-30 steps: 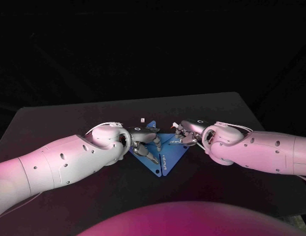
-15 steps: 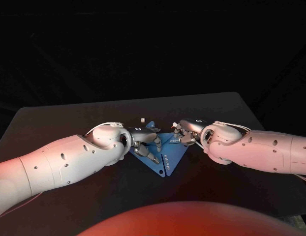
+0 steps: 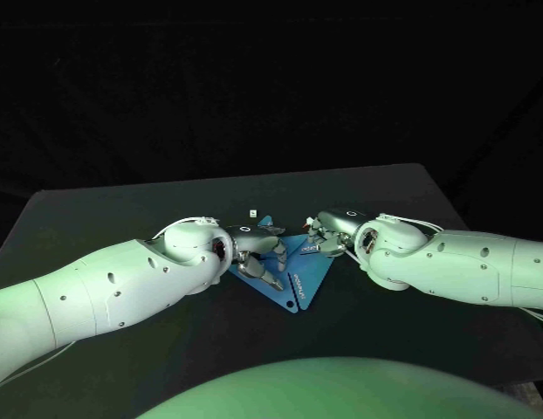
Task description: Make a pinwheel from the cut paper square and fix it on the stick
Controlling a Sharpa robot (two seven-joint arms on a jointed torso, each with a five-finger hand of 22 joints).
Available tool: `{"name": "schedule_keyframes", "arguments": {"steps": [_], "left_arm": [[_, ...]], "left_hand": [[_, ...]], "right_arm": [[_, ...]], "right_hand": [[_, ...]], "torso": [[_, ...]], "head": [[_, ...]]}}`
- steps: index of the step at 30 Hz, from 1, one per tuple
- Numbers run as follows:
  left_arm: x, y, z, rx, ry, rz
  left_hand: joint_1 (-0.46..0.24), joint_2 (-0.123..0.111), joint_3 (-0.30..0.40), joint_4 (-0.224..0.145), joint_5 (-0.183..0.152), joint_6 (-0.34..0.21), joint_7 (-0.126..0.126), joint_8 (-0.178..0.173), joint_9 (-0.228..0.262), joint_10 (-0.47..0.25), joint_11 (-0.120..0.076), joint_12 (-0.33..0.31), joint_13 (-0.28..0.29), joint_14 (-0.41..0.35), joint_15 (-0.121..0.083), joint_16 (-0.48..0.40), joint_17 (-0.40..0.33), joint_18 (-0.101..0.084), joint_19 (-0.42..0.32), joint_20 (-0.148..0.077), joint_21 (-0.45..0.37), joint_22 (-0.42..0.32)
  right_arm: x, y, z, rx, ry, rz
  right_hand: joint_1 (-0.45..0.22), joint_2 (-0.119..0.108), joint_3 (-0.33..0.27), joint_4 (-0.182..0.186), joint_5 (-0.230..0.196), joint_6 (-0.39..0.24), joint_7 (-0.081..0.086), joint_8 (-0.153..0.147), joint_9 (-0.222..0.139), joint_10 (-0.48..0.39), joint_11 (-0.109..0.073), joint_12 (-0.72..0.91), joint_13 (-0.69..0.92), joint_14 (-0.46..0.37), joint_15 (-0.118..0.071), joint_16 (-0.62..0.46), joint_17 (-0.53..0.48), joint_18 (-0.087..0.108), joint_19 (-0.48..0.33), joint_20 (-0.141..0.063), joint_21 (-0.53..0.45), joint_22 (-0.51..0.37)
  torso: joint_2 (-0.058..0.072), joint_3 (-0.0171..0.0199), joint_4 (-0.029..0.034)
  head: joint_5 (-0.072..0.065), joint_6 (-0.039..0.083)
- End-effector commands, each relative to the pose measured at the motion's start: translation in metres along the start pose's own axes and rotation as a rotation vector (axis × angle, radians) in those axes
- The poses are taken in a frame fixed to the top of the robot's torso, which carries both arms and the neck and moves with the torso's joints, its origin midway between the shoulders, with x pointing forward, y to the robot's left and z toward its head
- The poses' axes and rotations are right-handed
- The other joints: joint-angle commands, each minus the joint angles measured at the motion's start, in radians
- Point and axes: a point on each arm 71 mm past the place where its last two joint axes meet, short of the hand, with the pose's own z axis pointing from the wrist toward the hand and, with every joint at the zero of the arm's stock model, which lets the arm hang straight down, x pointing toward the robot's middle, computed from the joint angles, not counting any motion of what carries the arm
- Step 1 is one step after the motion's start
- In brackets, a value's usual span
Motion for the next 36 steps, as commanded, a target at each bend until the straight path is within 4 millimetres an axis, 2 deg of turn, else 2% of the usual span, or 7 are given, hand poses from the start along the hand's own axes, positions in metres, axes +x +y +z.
{"name": "schedule_keyframes", "arguments": {"steps": [1, 3, 20, 36], "left_arm": [[-0.001, -0.002, 0.001, 0.010, -0.005, -0.003], [-0.001, -0.002, 0.001, 0.010, -0.004, -0.003], [0.001, -0.004, 0.001, 0.012, 0.011, -0.006], [0.001, -0.007, 0.001, 0.019, 0.013, -0.020]], "left_hand": [[-0.007, -0.009, 0.007, 0.000, -0.005, -0.009, 0.001, 0.011, 0.007, -0.009, 0.002, 0.000, -0.002, 0.001, -0.002, 0.000, -0.001, 0.017, -0.002, 0.003, 0.005, 0.001], [-0.007, -0.011, 0.009, 0.000, -0.005, -0.015, -0.005, 0.020, 0.015, -0.013, 0.009, -0.001, -0.002, -0.001, -0.001, -0.001, -0.001, 0.016, -0.002, 0.003, 0.005, 0.001], [-0.010, -0.012, 0.013, 0.000, -0.005, -0.022, -0.007, 0.032, 0.025, -0.015, 0.014, 0.000, -0.002, -0.001, 0.000, -0.001, -0.001, 0.016, -0.003, 0.004, 0.006, 0.001], [-0.015, -0.012, 0.016, 0.000, -0.005, -0.017, -0.006, 0.072, 0.054, -0.013, 0.020, 0.000, -0.002, -0.001, 0.003, -0.001, -0.002, 0.014, -0.003, 0.004, 0.006, 0.002]], "right_arm": [[-0.001, 0.000, 0.001, -0.011, -0.006, -0.016], [-0.001, 0.000, 0.002, -0.010, -0.008, -0.018], [-0.003, 0.001, 0.010, -0.014, -0.013, -0.033], [-0.004, 0.007, 0.019, -0.027, -0.022, -0.054]], "right_hand": [[0.001, 0.012, 0.006, 0.002, -0.005, -0.009, 0.001, 0.005, -0.001, 0.106, 0.007, 0.003, 0.263, 0.106, 0.001, 0.004, 0.263, 0.008, 0.005, 0.003, 0.001, 0.075], [0.001, 0.012, 0.006, 0.002, -0.005, -0.009, 0.001, 0.005, -0.001, 0.106, 0.007, 0.003, 0.263, 0.106, 0.001, 0.004, 0.263, 0.008, 0.005, 0.003, 0.001, 0.075], [0.003, 0.012, 0.006, 0.001, -0.005, -0.008, 0.000, 0.006, 0.000, 0.106, 0.007, 0.003, 0.263, 0.106, 0.001, 0.004, 0.263, 0.008, 0.006, 0.003, 0.004, 0.077], [0.004, 0.013, 0.006, 0.001, -0.006, -0.008, 0.000, 0.007, 0.000, 0.106, 0.007, 0.003, 0.263, 0.106, 0.001, 0.004, 0.263, 0.008, 0.006, 0.002, 0.004, 0.077]], "torso": [[0.000, 0.0001, 0.0001], [0.000, 0.0002, 0.0001], [0.000, -0.0002, 0.0000], [0.000, -0.0006, 0.0008]], "head": [[-0.001, 0.000], [-0.001, 0.000], [0.000, 0.000], [0.001, 0.000]]}}
